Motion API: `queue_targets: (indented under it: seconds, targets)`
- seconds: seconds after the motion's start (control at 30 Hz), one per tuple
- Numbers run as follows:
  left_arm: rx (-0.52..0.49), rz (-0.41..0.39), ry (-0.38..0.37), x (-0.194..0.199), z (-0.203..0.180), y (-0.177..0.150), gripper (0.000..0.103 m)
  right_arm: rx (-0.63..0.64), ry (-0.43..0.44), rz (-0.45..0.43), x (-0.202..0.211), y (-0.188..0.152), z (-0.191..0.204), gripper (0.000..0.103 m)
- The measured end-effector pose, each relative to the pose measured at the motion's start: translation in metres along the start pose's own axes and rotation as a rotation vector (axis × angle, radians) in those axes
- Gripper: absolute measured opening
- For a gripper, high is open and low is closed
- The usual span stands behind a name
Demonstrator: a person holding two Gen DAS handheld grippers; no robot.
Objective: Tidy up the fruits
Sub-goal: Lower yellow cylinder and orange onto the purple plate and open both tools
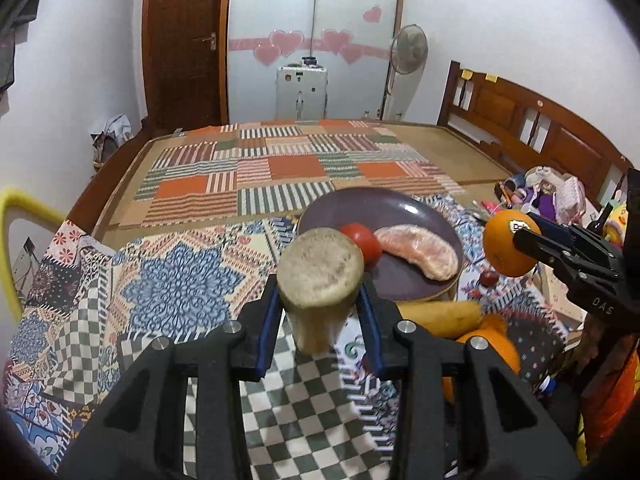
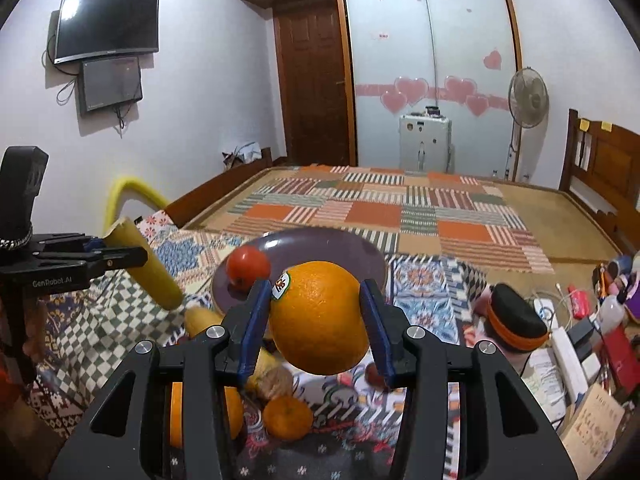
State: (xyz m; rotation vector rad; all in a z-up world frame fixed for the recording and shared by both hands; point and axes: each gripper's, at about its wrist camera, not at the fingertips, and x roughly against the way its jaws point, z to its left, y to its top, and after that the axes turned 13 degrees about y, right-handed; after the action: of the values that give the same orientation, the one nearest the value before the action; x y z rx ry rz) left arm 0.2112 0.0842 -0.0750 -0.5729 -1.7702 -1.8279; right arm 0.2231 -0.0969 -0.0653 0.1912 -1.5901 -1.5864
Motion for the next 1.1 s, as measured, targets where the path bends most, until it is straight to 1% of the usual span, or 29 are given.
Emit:
queue_targets:
  seconds: [0.27,0.47,0.67,0.77,0.97,1.1]
  targets:
    - [0.001,-0.046,-0.031,0.001,-0.01,0.019,0.037,0.011,-0.003,-0.026,-0.012,0.017,-0.007,0.043]
    - [-0.009,-0.079,0.006,-0.011,-0.015,0.035,0.037,0.018,0.002,-0.025,-0.021,0.024,-0.01,0.043]
    - [0.009,-0.068,0.035,-0.037,-0.009,0.052,0.037,0.02,0.005,-0.009,-0.036,0.029,-0.012,0.043]
    - [0.009,-0.058,0.035,-0.049,-0.009,0.06,0.037,0.042,-0.008,0.008,-0.045,0.03,-0.012,0.043]
    - [-0.042,-0.038,0.057,-0.068,-0.022,0.069,0.037,0.069,-0.02,0.06,-0.061,0.031,-0.017,0.043]
    - [-0.091,-0.008,0.077,-0.083,-0.034,0.071,0.037,0.04,0.005,0.099,-0.072,0.032,-0.028,0.043]
